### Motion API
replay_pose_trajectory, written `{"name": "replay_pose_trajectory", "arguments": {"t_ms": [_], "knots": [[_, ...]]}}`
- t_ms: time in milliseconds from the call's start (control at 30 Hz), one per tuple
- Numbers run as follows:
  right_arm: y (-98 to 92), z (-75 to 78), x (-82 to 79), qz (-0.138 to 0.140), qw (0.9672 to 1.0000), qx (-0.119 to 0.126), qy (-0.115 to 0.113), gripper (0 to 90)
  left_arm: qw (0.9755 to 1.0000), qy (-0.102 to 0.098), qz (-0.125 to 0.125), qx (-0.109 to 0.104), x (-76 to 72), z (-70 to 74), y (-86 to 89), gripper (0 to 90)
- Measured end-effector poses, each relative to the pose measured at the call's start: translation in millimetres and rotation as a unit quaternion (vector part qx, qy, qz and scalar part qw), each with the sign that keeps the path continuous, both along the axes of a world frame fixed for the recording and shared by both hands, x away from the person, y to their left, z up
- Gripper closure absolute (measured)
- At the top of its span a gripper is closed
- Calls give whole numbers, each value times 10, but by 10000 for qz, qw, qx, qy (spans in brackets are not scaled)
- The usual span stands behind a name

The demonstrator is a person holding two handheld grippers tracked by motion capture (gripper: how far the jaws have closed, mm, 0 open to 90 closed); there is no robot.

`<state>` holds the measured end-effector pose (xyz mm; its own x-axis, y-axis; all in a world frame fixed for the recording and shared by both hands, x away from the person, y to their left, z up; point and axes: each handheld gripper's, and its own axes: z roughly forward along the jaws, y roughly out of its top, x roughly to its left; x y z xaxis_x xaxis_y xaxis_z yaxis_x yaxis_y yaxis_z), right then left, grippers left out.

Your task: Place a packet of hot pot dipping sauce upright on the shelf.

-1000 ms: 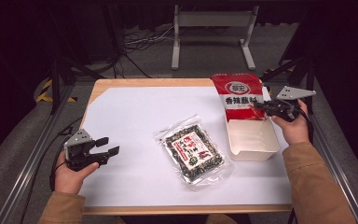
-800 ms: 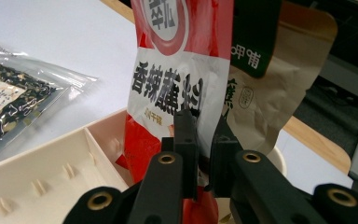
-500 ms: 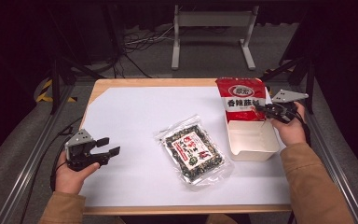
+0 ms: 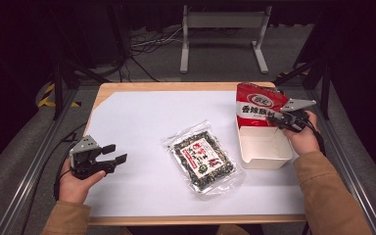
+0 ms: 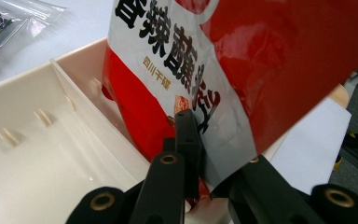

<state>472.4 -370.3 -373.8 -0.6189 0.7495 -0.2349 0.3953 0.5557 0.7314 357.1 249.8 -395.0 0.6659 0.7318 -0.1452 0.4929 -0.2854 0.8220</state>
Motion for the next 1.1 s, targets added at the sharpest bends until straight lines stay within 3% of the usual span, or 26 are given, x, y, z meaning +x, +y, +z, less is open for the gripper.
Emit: {"name": "replay_pose_trajectory", "arguments": {"t_ms": [100, 200, 300, 400, 500, 567, 667, 767, 833, 933, 1100], "knots": [[-10, 5, -4, -40, 10000, 34, 12, 821, 10000, -13, 0, 29, 10, -13, -6, 380], [-18, 28, -37, -233, 9996, 114, -121, 712, 10000, 17, -16, 29, 18, -21, -26, 372], [-23, 61, -78, -427, 9979, 397, -278, 541, 10000, 36, -47, 44, 25, -22, -37, 353], [-25, 69, -107, -473, 9975, 426, -306, 505, 9999, 78, -80, -27, 41, -18, -73, 326], [-37, 85, -177, -523, 9965, 518, -395, 446, 9999, 43, -123, 63, 66, 0, -156, 301], [-50, 118, -241, -554, 9950, 644, -526, 430, 9996, 274, -108, -3, 100, 5, -189, 279], [-59, 168, -324, -548, 9937, 752, -632, 420, 10000, 11, -23, 25, 114, 29, -217, 343], [-60, 226, -430, -549, 9924, 874, -666, 408, 9999, -61, -82, 33, 168, 27, -268, 295], [-55, 267, -505, -554, 9917, 886, -746, 420, 9999, -10, -154, 71, 197, 5, -317, 285], [-35, 317, -618, -566, 9903, 910, -885, 427, 9996, -70, -253, 65, 226, -11, -414, 351], [14, 406, -850, -580, 9888, 1032, -904, 458, 9994, -14, -308, 146, 276, -2, -524, 301]]}}
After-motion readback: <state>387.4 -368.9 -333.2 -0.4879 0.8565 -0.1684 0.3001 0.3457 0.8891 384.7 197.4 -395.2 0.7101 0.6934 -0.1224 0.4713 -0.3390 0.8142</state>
